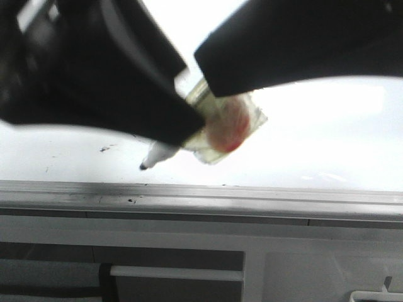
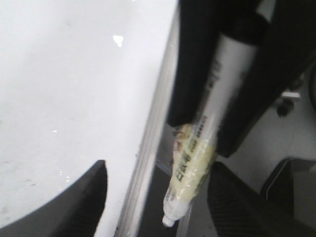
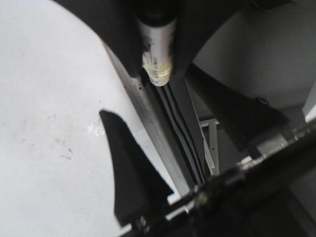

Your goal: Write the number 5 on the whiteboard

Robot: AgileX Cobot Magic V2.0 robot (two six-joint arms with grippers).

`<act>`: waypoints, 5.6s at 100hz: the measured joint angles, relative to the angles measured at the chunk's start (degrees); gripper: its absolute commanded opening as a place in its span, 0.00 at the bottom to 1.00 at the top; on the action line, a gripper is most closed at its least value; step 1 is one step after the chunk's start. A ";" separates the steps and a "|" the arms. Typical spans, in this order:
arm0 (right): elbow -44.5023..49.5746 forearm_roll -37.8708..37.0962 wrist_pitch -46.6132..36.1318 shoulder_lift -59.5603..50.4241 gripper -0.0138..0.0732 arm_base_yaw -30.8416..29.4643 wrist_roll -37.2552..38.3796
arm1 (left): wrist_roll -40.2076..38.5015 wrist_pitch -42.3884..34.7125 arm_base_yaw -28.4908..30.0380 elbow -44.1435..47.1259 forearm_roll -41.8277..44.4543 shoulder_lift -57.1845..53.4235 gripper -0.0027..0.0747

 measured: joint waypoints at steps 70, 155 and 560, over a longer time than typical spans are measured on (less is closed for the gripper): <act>-7.20 -35.73 11.42 0.36 0.09 -6.24 14.24 | -20.02 -3.82 21.32 16.12 -3.26 -34.90 0.01; -7.25 -37.97 17.32 3.09 0.09 -8.79 22.73 | -20.37 -4.56 21.61 17.45 -6.81 -35.02 0.01; -12.49 -30.93 38.26 0.37 0.09 -9.95 31.90 | -20.37 -6.18 21.61 17.56 -7.03 -35.02 0.01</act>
